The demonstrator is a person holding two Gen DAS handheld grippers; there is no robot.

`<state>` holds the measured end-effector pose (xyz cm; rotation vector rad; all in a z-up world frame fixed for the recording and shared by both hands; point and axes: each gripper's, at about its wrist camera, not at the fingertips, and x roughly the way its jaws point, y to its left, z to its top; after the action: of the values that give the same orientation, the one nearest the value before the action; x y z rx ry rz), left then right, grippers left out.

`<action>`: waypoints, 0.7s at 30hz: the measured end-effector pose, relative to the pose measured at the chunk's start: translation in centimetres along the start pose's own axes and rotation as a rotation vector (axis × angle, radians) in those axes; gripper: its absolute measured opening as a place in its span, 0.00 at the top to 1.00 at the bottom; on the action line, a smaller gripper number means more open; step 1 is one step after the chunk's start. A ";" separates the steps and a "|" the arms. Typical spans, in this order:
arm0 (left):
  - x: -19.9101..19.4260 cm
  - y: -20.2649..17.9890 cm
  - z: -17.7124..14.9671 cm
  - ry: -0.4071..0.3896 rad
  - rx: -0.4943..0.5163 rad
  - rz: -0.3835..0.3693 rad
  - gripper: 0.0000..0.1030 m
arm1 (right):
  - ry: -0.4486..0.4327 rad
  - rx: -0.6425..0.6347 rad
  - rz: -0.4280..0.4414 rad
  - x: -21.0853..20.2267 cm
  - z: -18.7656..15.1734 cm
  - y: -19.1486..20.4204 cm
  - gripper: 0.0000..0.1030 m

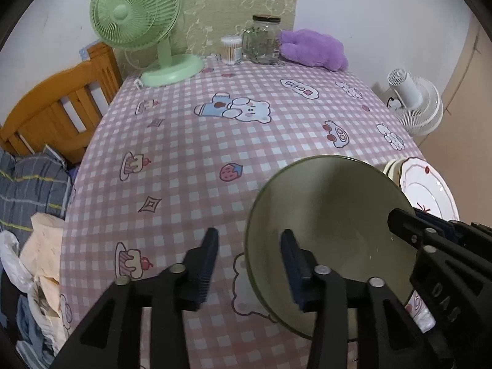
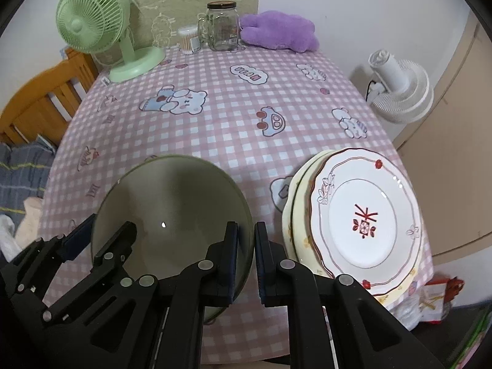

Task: Organize plates and bowls

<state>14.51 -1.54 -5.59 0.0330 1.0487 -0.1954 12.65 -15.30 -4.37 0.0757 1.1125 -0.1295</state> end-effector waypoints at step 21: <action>4.7 -0.3 0.5 0.147 -0.047 -0.243 0.43 | 0.103 0.091 0.118 3.7 0.9 -2.0 0.29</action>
<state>17.10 -2.60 -9.36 -0.1250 1.2027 -0.3933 14.78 -17.62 -7.28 0.2307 1.2022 -0.0715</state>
